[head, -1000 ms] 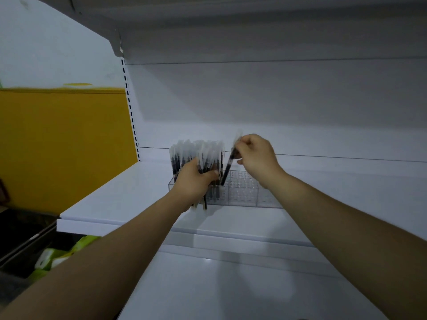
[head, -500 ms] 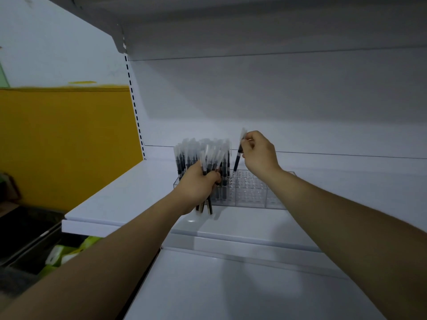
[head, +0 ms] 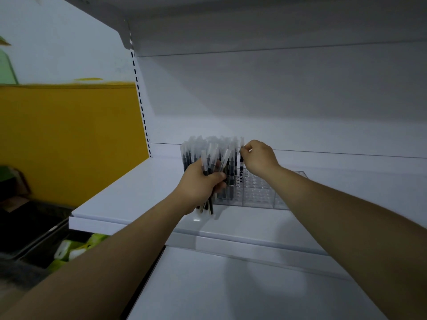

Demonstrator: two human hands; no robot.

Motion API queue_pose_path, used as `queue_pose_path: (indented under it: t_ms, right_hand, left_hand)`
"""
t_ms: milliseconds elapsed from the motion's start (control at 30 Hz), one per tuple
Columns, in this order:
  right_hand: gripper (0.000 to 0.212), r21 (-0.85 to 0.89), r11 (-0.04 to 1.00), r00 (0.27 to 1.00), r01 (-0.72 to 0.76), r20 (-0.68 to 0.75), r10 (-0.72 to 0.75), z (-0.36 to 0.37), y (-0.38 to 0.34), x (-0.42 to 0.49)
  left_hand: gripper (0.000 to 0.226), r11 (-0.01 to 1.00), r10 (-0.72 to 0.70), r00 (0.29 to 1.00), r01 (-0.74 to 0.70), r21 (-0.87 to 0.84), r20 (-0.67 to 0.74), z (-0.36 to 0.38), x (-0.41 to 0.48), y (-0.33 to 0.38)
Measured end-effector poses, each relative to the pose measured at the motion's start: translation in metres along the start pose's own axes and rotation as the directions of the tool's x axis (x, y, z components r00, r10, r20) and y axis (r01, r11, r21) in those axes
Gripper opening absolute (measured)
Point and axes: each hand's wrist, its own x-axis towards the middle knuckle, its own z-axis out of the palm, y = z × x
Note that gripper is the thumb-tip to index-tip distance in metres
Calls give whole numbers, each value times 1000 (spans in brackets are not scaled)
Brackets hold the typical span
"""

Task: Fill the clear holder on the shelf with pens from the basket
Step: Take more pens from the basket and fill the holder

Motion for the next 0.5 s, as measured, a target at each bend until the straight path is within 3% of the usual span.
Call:
queue_pose_path:
  t_ms: [167, 400, 500]
  right_hand:
    - [24, 212, 958, 951, 194, -281, -131, -14, -14, -26]
    - [34, 327, 923, 979, 201, -28, -203, -30, -31, -61]
    - [31, 342, 927, 988, 153, -24, -154, -31, -27, -57]
  left_hand:
    - [8, 1000, -1, 1000, 1, -28, -15, 1, -1, 4]
    - [12, 997, 82, 996, -82, -14, 27, 18, -3, 17]
    - [10, 995, 102, 995, -102, 21, 22, 20, -5, 17]
